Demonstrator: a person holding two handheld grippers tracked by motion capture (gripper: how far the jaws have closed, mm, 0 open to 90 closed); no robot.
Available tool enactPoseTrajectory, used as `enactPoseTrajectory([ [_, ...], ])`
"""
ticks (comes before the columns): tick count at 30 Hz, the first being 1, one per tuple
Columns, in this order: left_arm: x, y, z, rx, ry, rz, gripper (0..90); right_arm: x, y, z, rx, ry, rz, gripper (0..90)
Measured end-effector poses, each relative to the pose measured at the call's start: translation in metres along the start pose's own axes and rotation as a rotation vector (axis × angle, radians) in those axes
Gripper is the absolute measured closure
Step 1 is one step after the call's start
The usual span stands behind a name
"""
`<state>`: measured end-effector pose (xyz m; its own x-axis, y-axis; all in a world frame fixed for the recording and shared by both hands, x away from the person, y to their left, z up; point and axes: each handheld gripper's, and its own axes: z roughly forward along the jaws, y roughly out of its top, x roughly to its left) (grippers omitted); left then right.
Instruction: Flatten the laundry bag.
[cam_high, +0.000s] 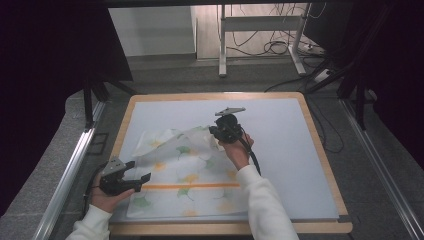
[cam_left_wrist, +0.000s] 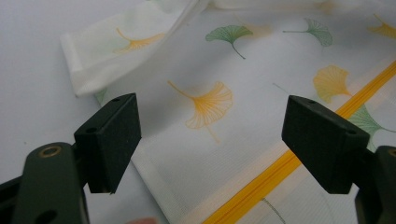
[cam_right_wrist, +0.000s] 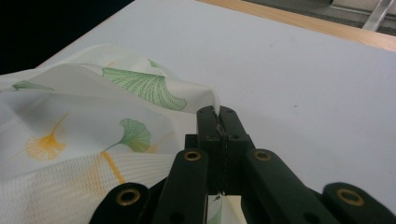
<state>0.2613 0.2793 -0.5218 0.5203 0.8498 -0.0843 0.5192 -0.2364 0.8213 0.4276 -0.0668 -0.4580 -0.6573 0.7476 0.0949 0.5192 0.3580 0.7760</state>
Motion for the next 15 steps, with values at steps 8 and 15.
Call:
enactPoseTrajectory([
  [8,0.0,0.0,0.002,0.006,-0.003,0.003,19.4,-0.01,0.001,0.004,-0.008,0.008,0.025,88.7],
  [15,0.0,0.0,0.002,0.008,-0.006,0.003,19.4,-0.022,0.001,0.011,-0.011,0.026,0.064,88.7],
])
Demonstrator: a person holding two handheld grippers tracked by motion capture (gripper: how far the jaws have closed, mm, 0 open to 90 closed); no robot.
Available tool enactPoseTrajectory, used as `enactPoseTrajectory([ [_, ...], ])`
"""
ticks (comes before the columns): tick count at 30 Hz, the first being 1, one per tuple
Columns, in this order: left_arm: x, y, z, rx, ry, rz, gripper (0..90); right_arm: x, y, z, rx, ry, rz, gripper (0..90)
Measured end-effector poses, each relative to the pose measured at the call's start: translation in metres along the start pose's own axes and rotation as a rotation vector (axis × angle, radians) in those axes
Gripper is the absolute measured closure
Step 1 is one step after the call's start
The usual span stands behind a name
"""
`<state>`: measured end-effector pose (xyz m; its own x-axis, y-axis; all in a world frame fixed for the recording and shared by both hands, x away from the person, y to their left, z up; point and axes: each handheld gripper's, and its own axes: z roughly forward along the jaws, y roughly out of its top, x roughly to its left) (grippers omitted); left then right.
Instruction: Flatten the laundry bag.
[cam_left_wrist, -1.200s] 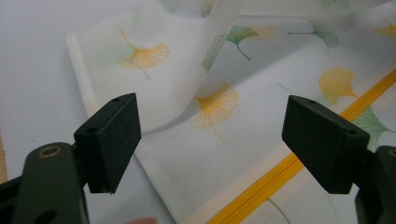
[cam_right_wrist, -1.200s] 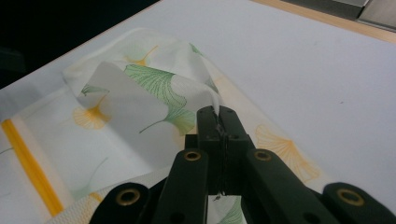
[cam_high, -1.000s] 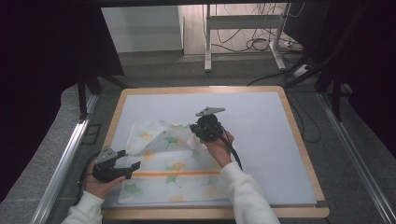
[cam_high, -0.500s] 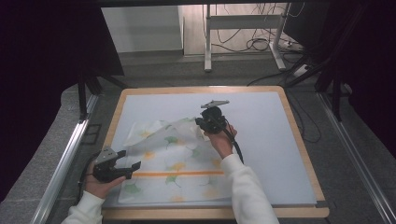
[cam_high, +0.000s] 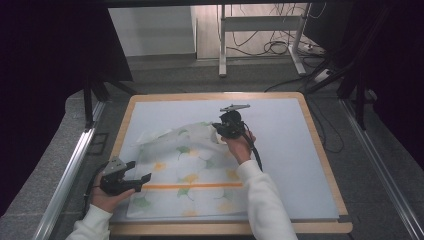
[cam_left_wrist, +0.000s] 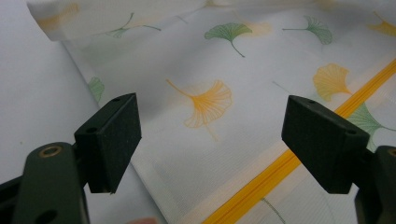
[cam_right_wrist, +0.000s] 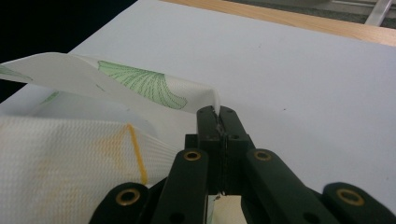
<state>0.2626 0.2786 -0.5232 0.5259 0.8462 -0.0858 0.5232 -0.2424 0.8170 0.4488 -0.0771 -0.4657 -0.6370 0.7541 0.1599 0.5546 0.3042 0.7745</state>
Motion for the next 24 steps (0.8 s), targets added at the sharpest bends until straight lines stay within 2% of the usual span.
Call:
enactPoseTrajectory([
  [6,0.001,0.0,0.001,0.003,-0.002,-0.002,19.4,-0.008,0.001,0.005,0.0,-0.001,0.024,88.7],
  [14,0.001,0.0,0.002,0.01,-0.003,-0.004,19.4,-0.028,-0.001,0.012,-0.008,0.003,0.071,88.7],
  [24,0.003,-0.001,0.002,0.008,-0.004,-0.008,19.4,-0.04,0.003,0.021,-0.006,-0.012,0.094,88.4],
])
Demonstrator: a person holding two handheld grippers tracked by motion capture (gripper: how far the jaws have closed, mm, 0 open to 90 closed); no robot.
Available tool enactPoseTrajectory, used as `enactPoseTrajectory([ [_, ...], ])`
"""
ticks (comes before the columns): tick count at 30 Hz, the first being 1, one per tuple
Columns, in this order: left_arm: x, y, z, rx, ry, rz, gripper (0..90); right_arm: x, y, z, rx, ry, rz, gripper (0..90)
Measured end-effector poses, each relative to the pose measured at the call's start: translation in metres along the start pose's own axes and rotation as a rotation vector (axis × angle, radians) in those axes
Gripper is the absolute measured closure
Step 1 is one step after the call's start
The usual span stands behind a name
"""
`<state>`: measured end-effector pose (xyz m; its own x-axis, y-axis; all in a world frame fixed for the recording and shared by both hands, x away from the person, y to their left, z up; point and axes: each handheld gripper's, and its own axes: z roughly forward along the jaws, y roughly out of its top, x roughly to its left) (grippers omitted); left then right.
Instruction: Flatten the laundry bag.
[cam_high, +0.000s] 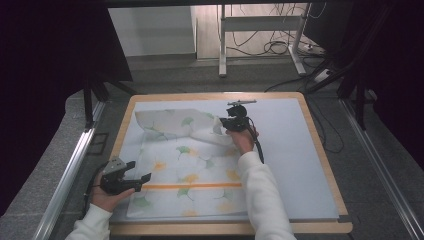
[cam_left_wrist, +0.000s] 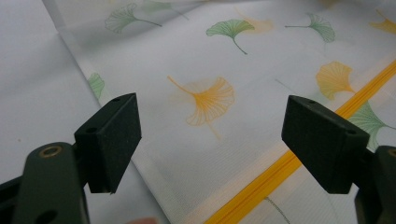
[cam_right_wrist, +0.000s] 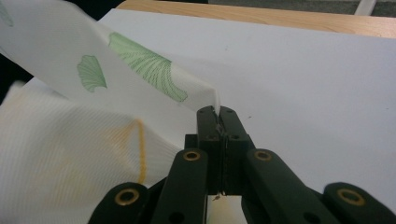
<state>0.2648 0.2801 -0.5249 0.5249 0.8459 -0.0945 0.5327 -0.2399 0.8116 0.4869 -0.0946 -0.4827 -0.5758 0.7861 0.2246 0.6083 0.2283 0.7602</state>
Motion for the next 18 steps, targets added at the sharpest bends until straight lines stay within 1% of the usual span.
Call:
enactPoseTrajectory([
  [3,0.0,0.0,0.0,0.0,0.0,0.0,19.4,-0.003,0.0,0.002,0.002,-0.001,0.016,88.4],
  [5,0.0,0.0,0.0,0.0,0.0,-0.001,19.4,-0.009,0.001,0.005,0.006,0.005,0.046,88.4],
  [6,0.0,0.0,0.0,0.0,0.0,-0.001,19.4,-0.009,0.001,0.005,0.006,0.005,0.046,88.4],
  [7,0.0,0.0,0.0,0.0,0.0,-0.001,19.4,-0.012,0.002,0.006,0.006,0.0,0.06,88.4],
  [9,0.0,0.0,0.0,0.0,0.001,-0.001,19.4,-0.013,0.002,0.007,0.007,0.001,0.066,88.4],
  [11,0.001,0.0,0.0,0.0,0.001,-0.001,19.4,-0.016,0.003,0.008,0.009,-0.008,0.071,88.3],
  [14,0.001,0.0,0.0,-0.001,0.001,-0.002,19.4,-0.019,0.003,0.01,0.005,-0.004,0.085,88.0],
  [16,0.001,0.0,-0.001,-0.002,0.001,-0.003,19.4,-0.022,0.003,0.012,0.003,-0.013,0.088,84.1],
  [17,0.001,0.0,-0.001,-0.003,0.001,-0.003,19.4,-0.022,0.003,0.012,0.002,-0.028,0.082,78.1],
  [18,0.001,0.0,-0.001,-0.003,0.001,-0.004,19.4,-0.024,0.004,0.01,-0.007,-0.059,0.072,70.4],
])
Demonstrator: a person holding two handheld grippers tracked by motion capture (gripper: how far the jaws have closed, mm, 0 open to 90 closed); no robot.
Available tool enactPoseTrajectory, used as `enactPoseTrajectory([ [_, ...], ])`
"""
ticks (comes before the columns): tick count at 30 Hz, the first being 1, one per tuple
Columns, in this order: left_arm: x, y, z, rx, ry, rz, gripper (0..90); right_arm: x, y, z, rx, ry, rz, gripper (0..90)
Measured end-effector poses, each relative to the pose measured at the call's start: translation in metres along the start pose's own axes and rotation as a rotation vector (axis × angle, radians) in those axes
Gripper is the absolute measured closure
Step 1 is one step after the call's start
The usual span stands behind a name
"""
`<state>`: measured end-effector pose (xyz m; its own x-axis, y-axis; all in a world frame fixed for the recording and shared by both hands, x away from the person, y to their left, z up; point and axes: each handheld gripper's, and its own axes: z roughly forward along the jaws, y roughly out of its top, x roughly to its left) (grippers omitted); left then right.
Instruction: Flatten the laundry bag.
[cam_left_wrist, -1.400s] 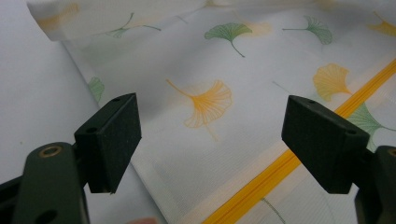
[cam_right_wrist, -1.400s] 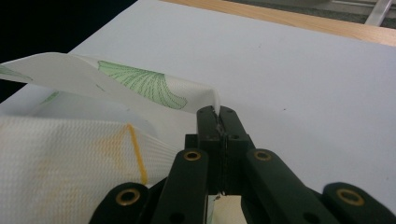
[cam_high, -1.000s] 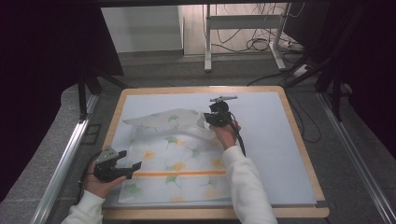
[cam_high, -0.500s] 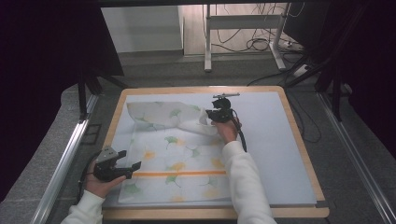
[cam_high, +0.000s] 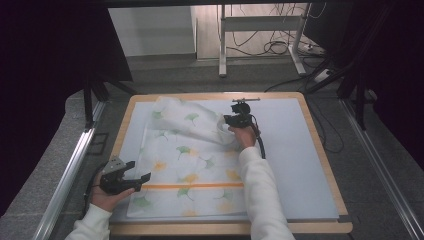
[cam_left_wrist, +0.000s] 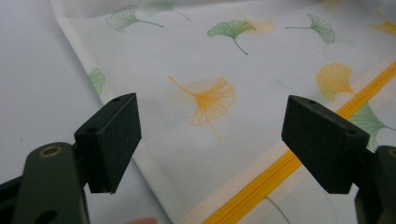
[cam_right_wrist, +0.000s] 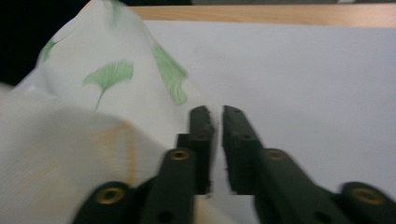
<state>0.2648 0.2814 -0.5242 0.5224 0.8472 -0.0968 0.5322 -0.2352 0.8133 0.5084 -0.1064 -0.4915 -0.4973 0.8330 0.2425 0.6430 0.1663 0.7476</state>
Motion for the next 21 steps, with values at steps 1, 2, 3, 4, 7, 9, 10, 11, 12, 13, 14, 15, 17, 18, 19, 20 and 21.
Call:
enactPoseTrajectory([
  [1,0.0,0.0,0.0,-0.001,0.0,0.0,19.4,-0.002,0.001,-0.002,-0.014,-0.018,-0.006,64.2],
  [2,0.0,0.0,0.0,-0.001,0.0,-0.001,19.4,-0.004,0.003,-0.006,-0.03,-0.035,-0.003,59.3],
  [3,0.0,0.0,0.0,0.001,0.0,0.0,19.4,-0.006,0.005,-0.011,-0.05,-0.053,0.005,55.7],
  [4,0.001,0.0,0.001,0.002,-0.001,0.001,19.4,-0.009,0.007,-0.017,-0.069,-0.07,0.01,53.7],
  [7,0.0,0.0,0.001,0.003,-0.002,0.003,19.4,-0.014,0.015,-0.038,-0.116,-0.104,0.013,49.4],
  [9,0.0,0.0,0.001,0.002,-0.002,0.002,19.4,-0.015,0.018,-0.054,-0.146,-0.121,0.002,49.6],
  [10,-0.001,0.001,0.001,0.001,-0.002,0.003,19.4,-0.015,0.018,-0.061,-0.162,-0.125,0.0,49.6],
  [11,-0.001,0.001,0.001,0.001,-0.002,0.003,19.4,-0.014,0.018,-0.068,-0.175,-0.126,-0.002,49.8],
  [12,-0.001,0.001,0.001,0.001,-0.003,0.004,19.4,-0.012,0.017,-0.075,-0.185,-0.122,-0.018,50.2],
  [13,-0.002,0.001,0.001,0.001,-0.003,0.005,19.4,-0.01,0.016,-0.079,-0.186,-0.12,-0.033,50.8],
  [14,-0.002,0.001,0.001,0.002,-0.003,0.006,19.4,-0.007,0.014,-0.083,-0.184,-0.114,-0.049,52.7],
  [15,-0.002,0.001,0.001,0.002,-0.003,0.008,19.4,-0.001,0.01,-0.089,-0.165,-0.093,-0.085,59.1],
  [17,-0.002,0.001,0.001,0.003,-0.002,0.009,19.4,0.005,0.003,-0.091,-0.135,-0.055,-0.117,69.3],
  [18,-0.003,0.001,0.002,0.003,-0.002,0.009,19.4,0.005,0.003,-0.091,-0.135,-0.055,-0.117,69.3],
  [19,-0.003,0.001,0.002,0.004,-0.001,0.008,19.4,0.007,0.0,-0.091,-0.114,-0.037,-0.135,72.7],
  [20,-0.003,0.001,0.002,0.005,-0.001,0.009,19.4,0.009,-0.003,-0.091,-0.094,-0.02,-0.151,76.5],
  [21,-0.003,0.001,0.002,0.005,-0.001,0.01,19.4,0.012,-0.006,-0.089,-0.085,-0.009,-0.162,79.9],
])
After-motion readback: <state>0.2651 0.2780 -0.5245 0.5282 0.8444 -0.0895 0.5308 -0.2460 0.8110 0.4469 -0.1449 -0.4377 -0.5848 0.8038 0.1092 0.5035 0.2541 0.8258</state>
